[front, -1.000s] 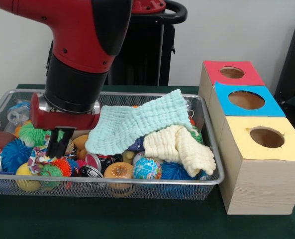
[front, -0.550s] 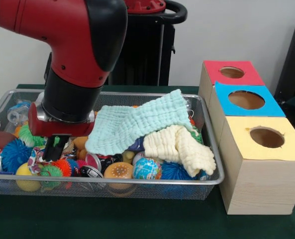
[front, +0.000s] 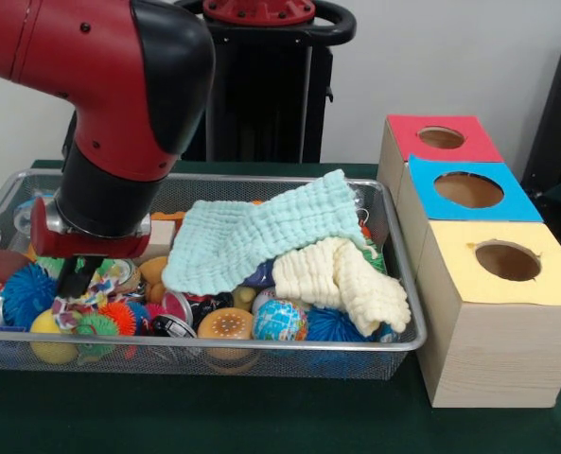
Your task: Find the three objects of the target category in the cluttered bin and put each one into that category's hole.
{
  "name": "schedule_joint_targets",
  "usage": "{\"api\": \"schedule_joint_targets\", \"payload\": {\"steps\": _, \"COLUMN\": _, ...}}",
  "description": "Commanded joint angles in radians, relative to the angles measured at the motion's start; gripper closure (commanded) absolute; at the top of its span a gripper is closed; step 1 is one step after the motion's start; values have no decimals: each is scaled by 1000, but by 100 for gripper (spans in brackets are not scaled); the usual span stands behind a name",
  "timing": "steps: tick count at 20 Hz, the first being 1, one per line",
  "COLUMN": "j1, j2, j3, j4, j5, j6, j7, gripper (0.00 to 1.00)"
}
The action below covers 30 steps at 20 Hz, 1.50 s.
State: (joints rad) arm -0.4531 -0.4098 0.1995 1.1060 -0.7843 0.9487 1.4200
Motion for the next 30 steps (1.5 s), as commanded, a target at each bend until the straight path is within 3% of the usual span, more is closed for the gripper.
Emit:
{"api": "schedule_joint_targets", "payload": {"steps": 1, "j1": -6, "j2": 23, "j3": -29, "j4": 100, "j5": -42, "j6": 116, "j7": -220, "gripper": 100}}
{"api": "schedule_joint_targets", "payload": {"steps": 9, "j1": -10, "j2": 20, "j3": -26, "j4": 112, "j5": -14, "j6": 114, "j7": -224, "gripper": 100}}
{"api": "schedule_joint_targets", "payload": {"steps": 10, "j1": -10, "j2": 19, "j3": -26, "j4": 113, "j5": -12, "j6": 115, "j7": -223, "gripper": 0}}
{"api": "schedule_joint_targets", "payload": {"steps": 20, "j1": -24, "j2": 11, "j3": 5, "j4": 129, "j5": 27, "j6": 104, "j7": -216, "gripper": 0}}
{"api": "schedule_joint_targets", "payload": {"steps": 23, "j1": -42, "j2": 9, "j3": 43, "j4": 144, "j5": 74, "j6": 81, "j7": -196, "gripper": 0}}
{"api": "schedule_joint_targets", "payload": {"steps": 30, "j1": -64, "j2": -27, "j3": 85, "j4": 181, "j5": 204, "j6": 132, "j7": -172, "gripper": 0}}
